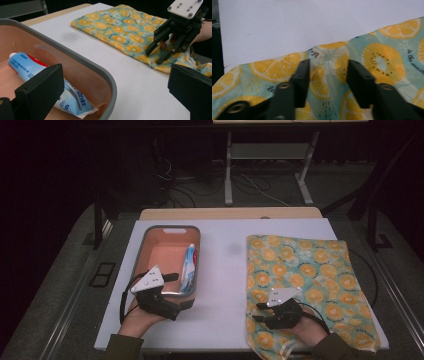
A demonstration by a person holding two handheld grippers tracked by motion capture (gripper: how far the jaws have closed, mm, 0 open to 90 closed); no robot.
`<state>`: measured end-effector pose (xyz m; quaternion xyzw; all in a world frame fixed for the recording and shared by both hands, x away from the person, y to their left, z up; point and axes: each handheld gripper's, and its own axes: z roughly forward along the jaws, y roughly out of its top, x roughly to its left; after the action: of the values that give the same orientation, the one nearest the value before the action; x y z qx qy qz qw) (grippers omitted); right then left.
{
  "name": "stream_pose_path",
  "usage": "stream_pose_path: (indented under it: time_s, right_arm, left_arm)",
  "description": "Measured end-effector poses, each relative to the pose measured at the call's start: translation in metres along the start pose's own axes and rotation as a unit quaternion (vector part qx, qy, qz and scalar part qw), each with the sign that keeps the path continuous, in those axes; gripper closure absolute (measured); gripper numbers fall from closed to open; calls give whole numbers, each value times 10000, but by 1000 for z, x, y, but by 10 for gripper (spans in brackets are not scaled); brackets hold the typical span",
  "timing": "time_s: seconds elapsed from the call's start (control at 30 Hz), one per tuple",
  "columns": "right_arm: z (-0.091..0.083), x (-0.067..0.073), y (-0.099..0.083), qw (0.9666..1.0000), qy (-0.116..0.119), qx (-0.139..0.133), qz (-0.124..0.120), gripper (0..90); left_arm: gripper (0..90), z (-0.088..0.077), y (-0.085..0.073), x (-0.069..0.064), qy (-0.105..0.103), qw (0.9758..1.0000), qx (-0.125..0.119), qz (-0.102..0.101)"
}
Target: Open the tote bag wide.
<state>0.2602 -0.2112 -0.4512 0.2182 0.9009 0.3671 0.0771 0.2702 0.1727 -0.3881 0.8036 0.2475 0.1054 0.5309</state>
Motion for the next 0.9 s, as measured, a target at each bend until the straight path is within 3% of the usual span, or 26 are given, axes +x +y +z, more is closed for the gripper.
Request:
stream_pose_path:
  time_s: [0.13,0.2,0.5,0.9]
  right_arm:
    - [0,0,0,10000,-60,-33,-2,846]
    - [1,0,0,10000,-62,-35,-24,898]
    - [5,-8,11,9998,-147,-53,86,900]
    - [31,-52,55,9971,-557,-93,517,900]
  left_arm:
    - [0,0,0,0,16,10000,4,0]
    - [0,1,0,0,21,10000,6,-4]
    - [0,0,0,0,13,10000,11,-12]
    - [0,0,0,1,0,10000,8,-12]
